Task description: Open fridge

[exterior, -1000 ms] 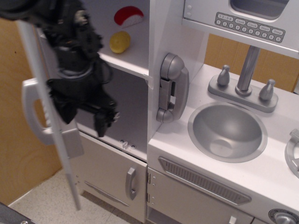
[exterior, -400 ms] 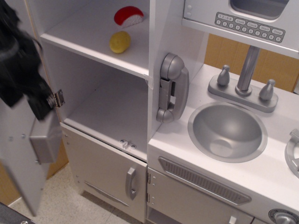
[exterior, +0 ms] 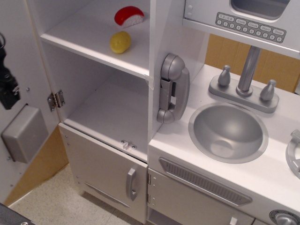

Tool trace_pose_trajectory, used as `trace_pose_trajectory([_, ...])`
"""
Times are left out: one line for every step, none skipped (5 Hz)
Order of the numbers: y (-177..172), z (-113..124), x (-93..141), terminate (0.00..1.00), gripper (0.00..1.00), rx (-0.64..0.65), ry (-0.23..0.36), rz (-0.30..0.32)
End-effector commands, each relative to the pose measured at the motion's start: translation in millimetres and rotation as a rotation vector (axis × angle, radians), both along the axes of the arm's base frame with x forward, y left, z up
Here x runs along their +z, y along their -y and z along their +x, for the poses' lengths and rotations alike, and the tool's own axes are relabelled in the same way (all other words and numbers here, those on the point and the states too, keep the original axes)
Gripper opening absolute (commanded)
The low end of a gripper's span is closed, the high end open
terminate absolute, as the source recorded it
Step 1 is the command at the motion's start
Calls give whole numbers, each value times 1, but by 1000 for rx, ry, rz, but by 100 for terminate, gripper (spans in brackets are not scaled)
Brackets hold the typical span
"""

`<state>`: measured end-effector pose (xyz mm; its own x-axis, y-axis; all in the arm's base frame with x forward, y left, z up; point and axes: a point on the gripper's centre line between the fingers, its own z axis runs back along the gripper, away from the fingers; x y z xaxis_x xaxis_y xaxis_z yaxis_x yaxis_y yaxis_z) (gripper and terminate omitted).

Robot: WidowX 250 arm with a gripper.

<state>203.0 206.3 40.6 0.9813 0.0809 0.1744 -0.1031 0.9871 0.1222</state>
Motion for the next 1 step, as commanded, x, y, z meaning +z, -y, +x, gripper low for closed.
trace_pose_trajectory([-69,9,14,100,100,77,5,31])
